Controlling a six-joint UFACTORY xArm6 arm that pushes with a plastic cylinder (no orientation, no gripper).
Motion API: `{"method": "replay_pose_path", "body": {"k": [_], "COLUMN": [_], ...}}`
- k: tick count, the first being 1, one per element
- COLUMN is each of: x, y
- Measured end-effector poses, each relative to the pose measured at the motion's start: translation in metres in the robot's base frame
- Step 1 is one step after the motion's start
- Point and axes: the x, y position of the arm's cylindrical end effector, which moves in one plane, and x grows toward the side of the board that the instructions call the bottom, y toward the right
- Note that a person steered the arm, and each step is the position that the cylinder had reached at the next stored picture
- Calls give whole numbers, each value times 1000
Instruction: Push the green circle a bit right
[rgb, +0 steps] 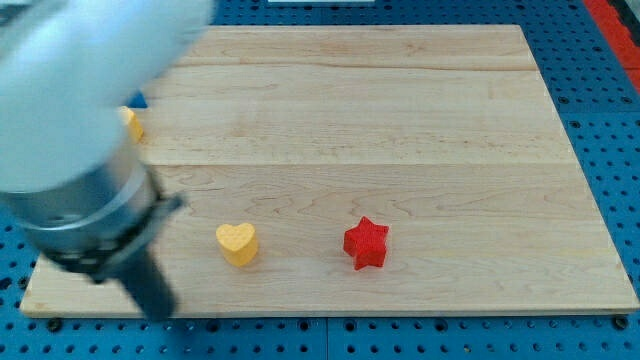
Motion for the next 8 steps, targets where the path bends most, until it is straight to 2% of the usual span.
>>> {"method": "replay_pose_path", "body": {"k": [1, 2, 3, 4, 5, 6, 8], "x": [-1, -4, -59, -176, -263, -330, -344], "y": [-120, -126, -127, -117, -117, -117, -126]}}
